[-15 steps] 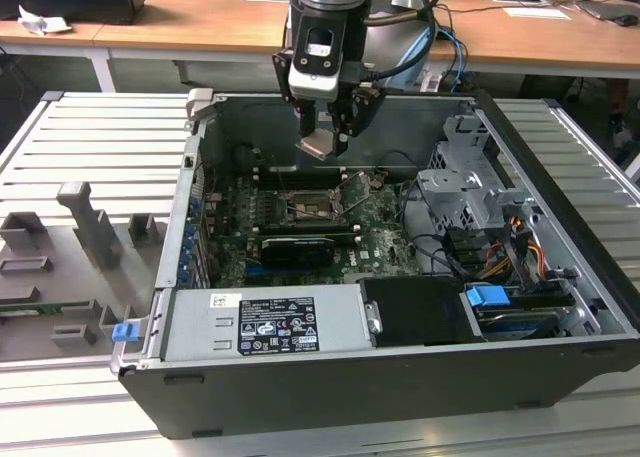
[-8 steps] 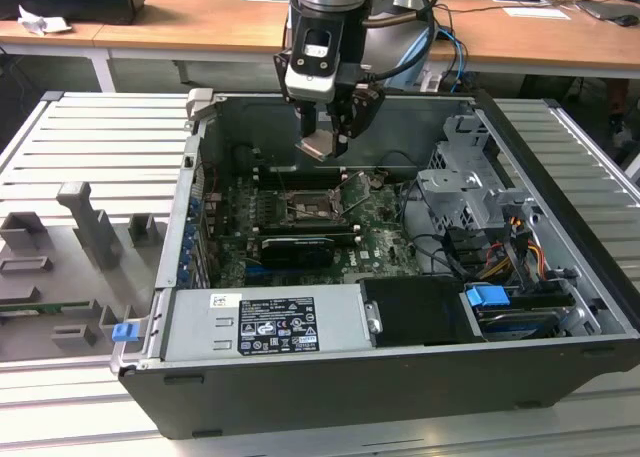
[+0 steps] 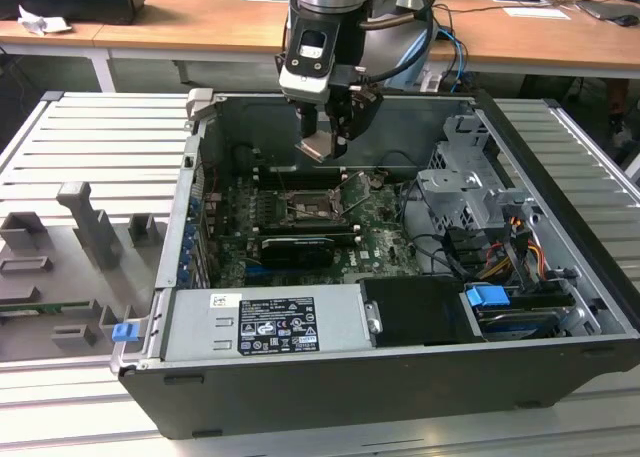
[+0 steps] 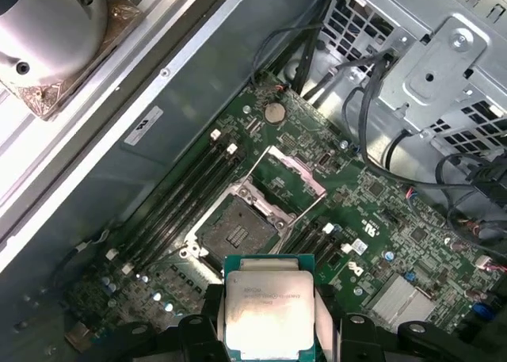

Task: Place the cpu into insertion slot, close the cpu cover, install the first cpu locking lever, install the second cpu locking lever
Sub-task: 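Place the cpu into insertion slot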

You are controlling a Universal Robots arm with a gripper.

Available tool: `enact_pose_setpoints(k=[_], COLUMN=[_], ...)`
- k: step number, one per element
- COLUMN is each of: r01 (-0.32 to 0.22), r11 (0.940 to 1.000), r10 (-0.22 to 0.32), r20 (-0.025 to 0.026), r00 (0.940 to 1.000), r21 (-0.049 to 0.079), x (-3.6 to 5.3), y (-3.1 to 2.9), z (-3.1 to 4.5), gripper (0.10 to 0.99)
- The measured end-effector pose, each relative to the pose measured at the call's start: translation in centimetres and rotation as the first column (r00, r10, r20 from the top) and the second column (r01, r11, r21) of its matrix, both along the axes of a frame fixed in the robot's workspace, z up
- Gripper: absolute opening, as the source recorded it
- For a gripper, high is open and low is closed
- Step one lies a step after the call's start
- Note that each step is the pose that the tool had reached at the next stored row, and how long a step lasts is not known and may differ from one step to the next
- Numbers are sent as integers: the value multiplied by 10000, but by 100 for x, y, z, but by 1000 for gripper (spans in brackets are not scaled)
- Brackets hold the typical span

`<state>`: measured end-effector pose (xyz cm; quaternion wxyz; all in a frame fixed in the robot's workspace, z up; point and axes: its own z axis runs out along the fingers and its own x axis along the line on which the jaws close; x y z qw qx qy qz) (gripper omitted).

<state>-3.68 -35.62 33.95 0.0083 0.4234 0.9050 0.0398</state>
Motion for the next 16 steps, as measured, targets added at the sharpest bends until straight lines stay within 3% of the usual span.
enact_pose_setpoints(k=[16], r01=[1089], r11=[9941], r10=[-1089], r20=[0], r00=[9941], r21=[-1], x=[-43], y=[0], z=[-22], gripper=[537])
